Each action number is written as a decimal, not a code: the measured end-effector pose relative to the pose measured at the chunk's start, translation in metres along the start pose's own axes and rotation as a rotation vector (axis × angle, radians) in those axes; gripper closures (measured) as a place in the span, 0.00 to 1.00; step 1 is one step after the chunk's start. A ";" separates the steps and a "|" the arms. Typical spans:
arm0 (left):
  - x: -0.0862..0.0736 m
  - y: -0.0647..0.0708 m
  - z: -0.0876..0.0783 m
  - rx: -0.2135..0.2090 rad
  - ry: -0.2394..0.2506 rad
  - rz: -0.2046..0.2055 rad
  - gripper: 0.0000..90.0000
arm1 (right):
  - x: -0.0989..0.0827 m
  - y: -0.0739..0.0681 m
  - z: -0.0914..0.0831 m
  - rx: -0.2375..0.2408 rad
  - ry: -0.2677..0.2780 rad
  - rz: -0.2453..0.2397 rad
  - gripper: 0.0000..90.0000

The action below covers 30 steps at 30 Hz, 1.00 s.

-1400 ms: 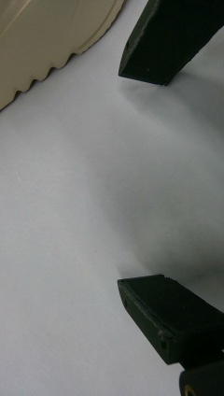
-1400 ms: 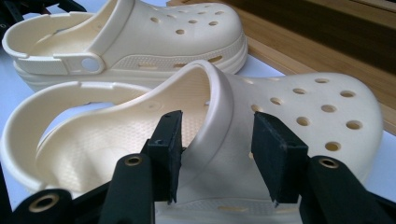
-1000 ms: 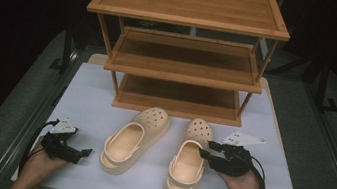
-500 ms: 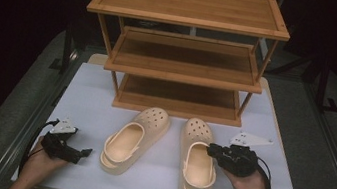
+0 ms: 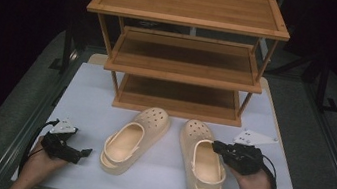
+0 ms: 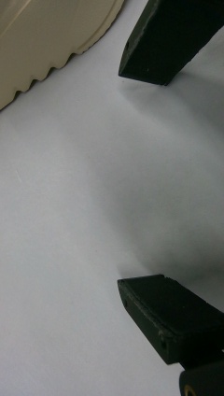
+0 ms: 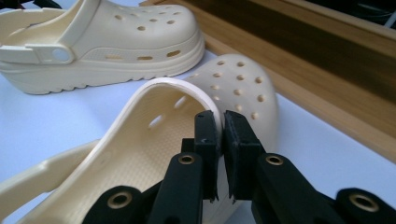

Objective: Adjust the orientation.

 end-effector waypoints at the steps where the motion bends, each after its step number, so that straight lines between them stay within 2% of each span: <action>1: 0.000 0.000 0.000 0.000 0.000 0.000 0.01 | 0.000 0.002 -0.001 -0.002 0.002 -0.005 0.94; 8: 0.000 0.000 0.000 0.000 0.001 0.000 0.01 | -0.004 0.028 -0.013 -0.016 0.015 -0.012 0.94; 14: 0.000 0.000 0.000 0.000 0.000 -0.001 0.01 | -0.005 0.046 -0.011 -0.006 0.019 -0.034 0.94; 20: 0.000 0.000 0.000 0.000 0.000 -0.001 0.01 | -0.013 0.042 -0.009 0.028 0.020 -0.024 0.91; 24: 0.000 0.000 0.000 -0.001 0.000 -0.001 0.01 | -0.017 0.040 -0.011 0.026 0.020 -0.004 0.88; 30: 0.000 0.000 0.000 -0.003 0.001 -0.006 0.01 | -0.020 0.040 -0.010 0.018 0.006 0.039 0.68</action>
Point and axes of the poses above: each handheld gripper's, and its own axes: z roughly forward along the jaws, x roughly out of its top, y roughly to its right, the point moved 4 cm from there along z, roughly forward along the jaws, and after that the axes turned 3 degrees about y, right-handed, at the moved point
